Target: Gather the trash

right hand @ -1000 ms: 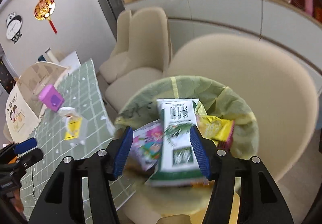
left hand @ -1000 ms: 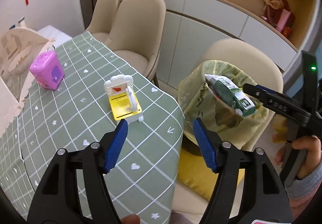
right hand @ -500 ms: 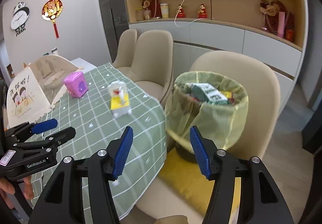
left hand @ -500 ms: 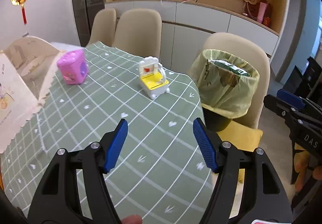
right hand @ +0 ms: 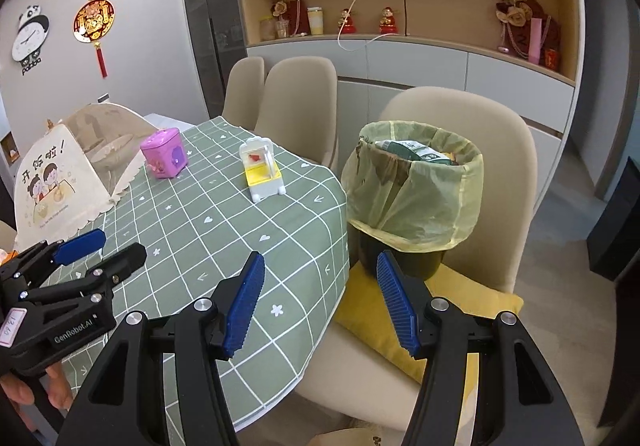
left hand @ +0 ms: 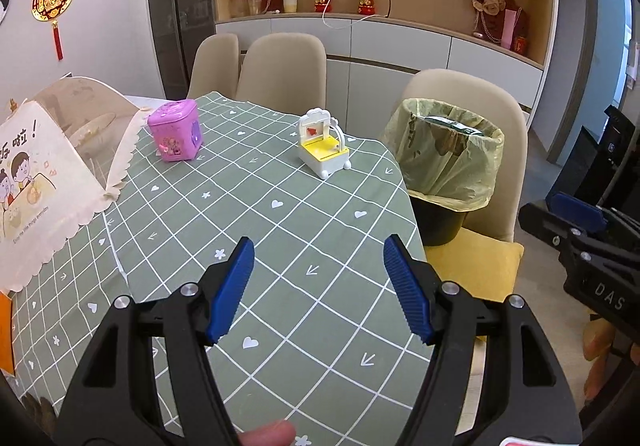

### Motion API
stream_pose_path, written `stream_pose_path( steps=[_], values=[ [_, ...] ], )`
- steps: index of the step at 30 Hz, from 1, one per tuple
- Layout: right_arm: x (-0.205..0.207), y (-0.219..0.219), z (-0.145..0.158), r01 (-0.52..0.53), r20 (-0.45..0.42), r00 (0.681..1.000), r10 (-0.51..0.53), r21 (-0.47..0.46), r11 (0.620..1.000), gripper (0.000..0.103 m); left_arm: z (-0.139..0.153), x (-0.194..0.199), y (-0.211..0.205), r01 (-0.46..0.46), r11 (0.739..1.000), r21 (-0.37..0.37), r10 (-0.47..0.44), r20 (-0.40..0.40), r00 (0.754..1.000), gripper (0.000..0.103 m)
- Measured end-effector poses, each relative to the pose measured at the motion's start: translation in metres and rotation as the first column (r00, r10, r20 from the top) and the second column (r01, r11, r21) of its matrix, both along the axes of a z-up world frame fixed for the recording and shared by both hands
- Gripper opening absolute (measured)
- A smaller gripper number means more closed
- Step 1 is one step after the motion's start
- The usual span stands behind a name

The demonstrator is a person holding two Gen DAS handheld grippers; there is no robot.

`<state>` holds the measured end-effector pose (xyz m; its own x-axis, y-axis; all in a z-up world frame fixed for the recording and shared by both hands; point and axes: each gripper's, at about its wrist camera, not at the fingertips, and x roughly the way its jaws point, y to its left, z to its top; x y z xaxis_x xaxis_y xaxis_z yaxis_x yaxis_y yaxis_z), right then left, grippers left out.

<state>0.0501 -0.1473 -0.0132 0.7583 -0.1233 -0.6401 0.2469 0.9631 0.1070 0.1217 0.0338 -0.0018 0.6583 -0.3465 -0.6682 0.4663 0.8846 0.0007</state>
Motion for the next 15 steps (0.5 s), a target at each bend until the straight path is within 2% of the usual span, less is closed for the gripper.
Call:
stream_pose_path(
  steps=[15],
  values=[
    [-0.0027, -0.0010, -0.0002, 0.020, 0.010, 1.000, -0.020, 0.015, 1.000, 0.055, 0.0065, -0.0029, 0.0017, -0.012, 1.000, -0.008, 0.012, 0.015, 1.000, 0.064]
  ],
)
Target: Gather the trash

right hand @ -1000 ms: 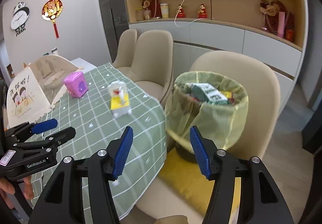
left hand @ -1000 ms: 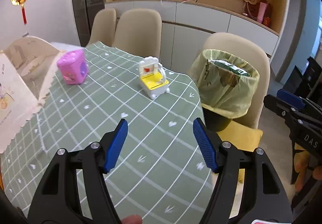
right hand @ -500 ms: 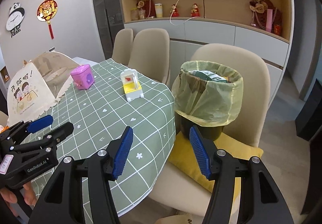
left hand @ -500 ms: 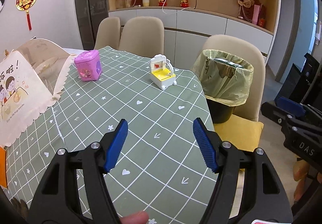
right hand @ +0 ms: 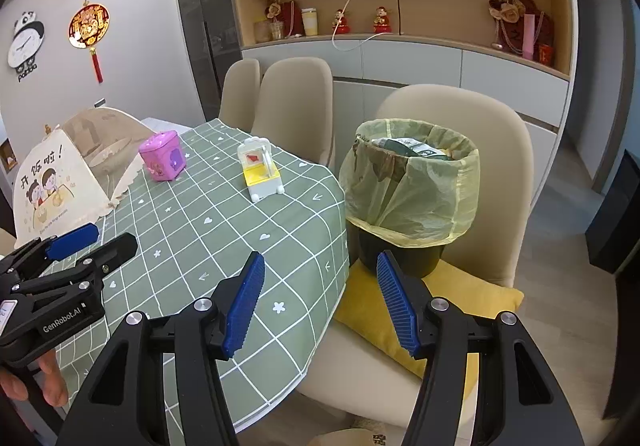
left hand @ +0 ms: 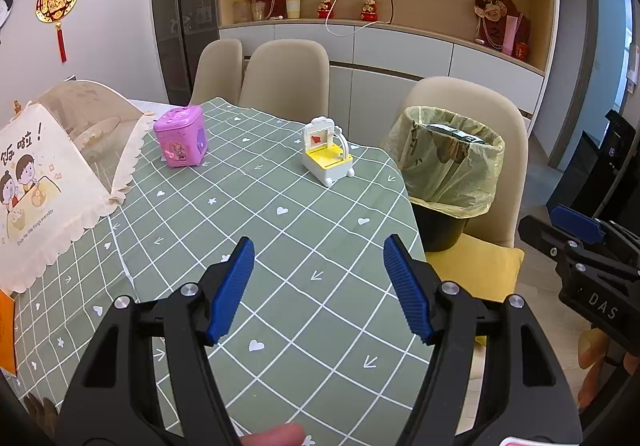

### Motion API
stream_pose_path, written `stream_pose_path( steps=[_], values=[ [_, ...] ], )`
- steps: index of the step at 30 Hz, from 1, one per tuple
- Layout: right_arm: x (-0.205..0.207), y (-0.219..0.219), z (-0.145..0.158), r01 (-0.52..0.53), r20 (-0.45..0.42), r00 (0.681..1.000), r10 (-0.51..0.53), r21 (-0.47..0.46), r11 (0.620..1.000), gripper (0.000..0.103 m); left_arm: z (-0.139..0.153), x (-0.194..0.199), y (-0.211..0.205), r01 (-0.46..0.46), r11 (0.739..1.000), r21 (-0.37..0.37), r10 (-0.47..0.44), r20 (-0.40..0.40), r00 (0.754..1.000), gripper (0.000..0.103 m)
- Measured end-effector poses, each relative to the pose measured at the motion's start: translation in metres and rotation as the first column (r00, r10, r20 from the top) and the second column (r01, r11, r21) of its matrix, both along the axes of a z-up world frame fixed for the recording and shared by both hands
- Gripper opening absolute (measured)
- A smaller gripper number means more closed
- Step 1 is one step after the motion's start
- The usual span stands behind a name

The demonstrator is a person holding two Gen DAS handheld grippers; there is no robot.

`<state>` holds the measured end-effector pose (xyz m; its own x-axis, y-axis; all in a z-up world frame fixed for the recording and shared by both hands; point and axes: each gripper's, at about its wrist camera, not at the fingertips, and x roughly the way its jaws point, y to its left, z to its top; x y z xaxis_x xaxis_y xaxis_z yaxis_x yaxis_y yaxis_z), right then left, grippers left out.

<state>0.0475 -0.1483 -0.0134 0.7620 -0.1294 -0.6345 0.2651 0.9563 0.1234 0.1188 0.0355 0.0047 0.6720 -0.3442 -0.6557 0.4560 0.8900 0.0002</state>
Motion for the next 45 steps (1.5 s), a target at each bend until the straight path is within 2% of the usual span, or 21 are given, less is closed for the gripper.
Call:
stream_pose_path(
  steps=[19, 45],
  values=[
    [-0.0061, -0.0016, 0.0010, 0.013, 0.004, 1.000, -0.013, 0.007, 1.000, 0.055, 0.0031, -0.0055, -0.0085, 0.034, 0.999, 0.001, -0.034, 0.013, 0.999, 0.064],
    [-0.0068, 0.0024, 0.0037, 0.014, 0.006, 1.000, -0.014, -0.004, 1.000, 0.055, 0.0053, -0.0089, -0.0094, 0.033, 0.999, -0.013, -0.033, 0.015, 0.999, 0.064]
  ],
)
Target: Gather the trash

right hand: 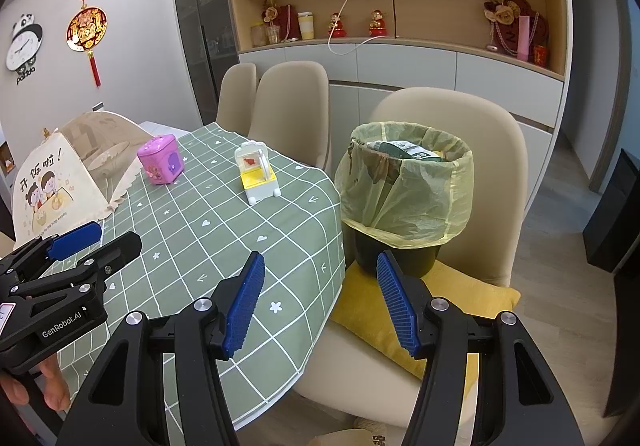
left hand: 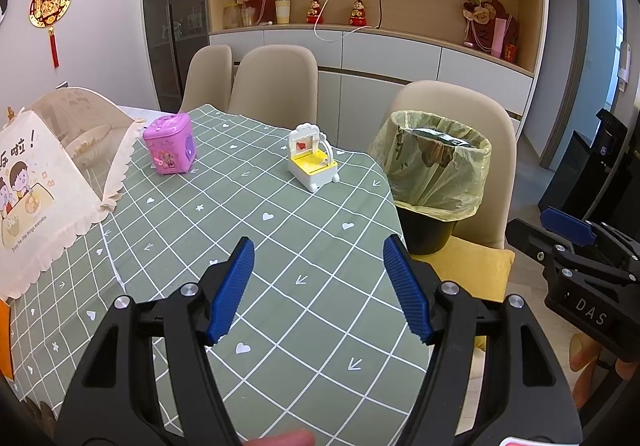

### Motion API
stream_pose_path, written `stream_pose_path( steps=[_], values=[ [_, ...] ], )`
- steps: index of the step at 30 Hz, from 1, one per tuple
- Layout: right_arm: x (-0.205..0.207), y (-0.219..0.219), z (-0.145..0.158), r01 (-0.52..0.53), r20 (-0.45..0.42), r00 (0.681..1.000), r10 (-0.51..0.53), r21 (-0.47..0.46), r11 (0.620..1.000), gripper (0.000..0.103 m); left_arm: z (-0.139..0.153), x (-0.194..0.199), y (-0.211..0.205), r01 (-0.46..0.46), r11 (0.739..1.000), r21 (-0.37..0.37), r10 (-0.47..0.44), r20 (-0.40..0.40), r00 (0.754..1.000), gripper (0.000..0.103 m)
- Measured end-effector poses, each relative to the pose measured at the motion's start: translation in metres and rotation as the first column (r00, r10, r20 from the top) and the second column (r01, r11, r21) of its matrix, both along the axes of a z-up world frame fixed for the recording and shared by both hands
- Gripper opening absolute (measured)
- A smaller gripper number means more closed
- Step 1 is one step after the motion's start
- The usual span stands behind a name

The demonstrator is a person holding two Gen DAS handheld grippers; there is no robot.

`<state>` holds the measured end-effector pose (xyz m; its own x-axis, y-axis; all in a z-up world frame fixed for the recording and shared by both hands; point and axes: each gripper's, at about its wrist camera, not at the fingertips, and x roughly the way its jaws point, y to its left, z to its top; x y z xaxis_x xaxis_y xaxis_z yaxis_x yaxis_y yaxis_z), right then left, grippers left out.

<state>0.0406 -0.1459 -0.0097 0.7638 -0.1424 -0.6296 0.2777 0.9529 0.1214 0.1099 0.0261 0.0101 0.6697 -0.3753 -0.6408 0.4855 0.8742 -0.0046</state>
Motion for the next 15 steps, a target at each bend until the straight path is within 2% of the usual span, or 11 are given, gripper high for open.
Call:
stream_pose_path(
  steps=[15],
  values=[
    [0.0024, -0.0006, -0.0020, -0.002, -0.005, 1.000, 0.002, 0.002, 1.000, 0.055, 0.0002, 0.0005, 0.0001, -0.001, 1.000, -0.001, 0.001, 0.000, 1.000, 0.064]
  ],
)
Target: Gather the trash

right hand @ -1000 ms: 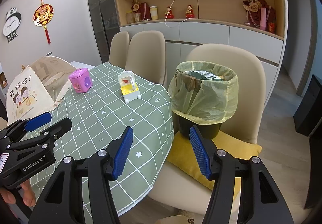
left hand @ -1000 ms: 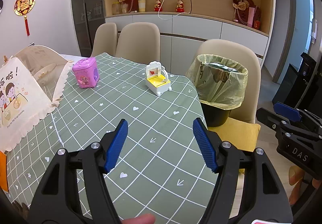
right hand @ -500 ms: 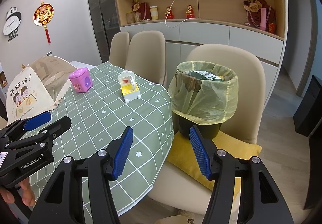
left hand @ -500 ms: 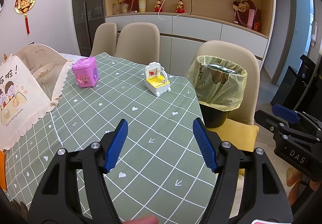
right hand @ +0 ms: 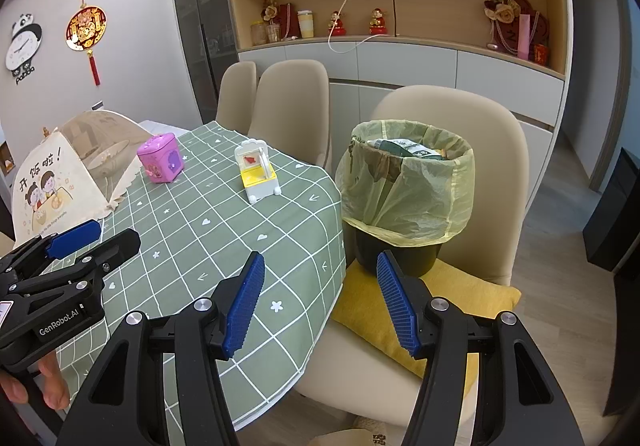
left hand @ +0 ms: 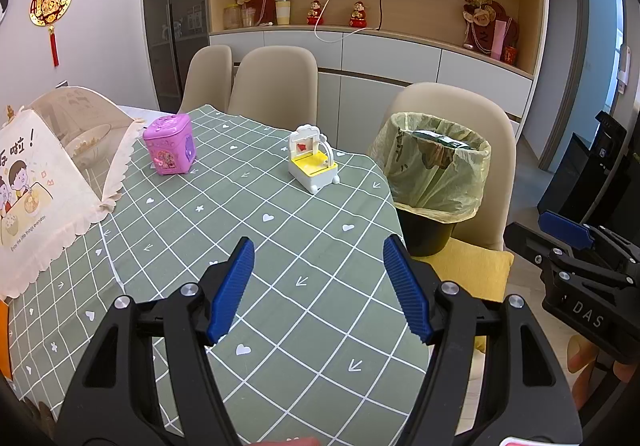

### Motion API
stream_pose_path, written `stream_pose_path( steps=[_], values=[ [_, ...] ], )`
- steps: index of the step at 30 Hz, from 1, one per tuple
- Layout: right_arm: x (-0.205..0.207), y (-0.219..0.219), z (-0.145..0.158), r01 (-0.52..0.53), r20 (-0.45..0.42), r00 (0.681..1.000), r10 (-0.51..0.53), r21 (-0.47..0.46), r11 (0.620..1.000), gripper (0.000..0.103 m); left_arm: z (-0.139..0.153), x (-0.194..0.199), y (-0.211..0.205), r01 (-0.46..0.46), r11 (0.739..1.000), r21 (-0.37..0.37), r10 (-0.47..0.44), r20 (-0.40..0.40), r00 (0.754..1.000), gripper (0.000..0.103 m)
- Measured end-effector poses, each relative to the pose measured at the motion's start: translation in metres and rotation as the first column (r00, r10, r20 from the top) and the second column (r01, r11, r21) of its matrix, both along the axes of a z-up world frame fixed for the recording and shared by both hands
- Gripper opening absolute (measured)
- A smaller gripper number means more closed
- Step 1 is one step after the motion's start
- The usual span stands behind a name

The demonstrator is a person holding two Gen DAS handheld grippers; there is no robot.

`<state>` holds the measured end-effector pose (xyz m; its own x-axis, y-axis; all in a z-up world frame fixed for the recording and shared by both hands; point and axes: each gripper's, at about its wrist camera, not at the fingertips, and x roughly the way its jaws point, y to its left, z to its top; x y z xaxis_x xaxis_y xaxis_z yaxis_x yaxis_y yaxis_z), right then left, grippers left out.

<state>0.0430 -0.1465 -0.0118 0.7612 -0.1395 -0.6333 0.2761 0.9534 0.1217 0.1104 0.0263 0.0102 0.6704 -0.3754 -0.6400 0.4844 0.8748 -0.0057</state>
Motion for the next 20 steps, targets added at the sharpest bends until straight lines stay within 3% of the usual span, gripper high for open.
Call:
stream_pose_path(
  steps=[12, 16, 20],
  values=[
    [0.002, 0.001, -0.001, 0.001, -0.007, 1.000, -0.001, -0.010, 1.000, 0.055, 0.000, 0.002, -0.002, 0.004, 1.000, -0.013, -0.004, -0.004, 1.000, 0.064],
    [0.012, 0.009, -0.005, -0.025, -0.040, 0.999, 0.023, -0.032, 0.999, 0.055, -0.011, 0.008, 0.007, -0.010, 1.000, 0.008, 0.010, -0.044, 0.999, 0.064],
    [0.028, 0.026, -0.012, -0.095, -0.071, 0.993, 0.092, -0.037, 0.995, 0.055, -0.033, 0.017, 0.057, -0.172, 0.984, 0.051, 0.176, -0.081, 0.981, 0.064]
  ],
)
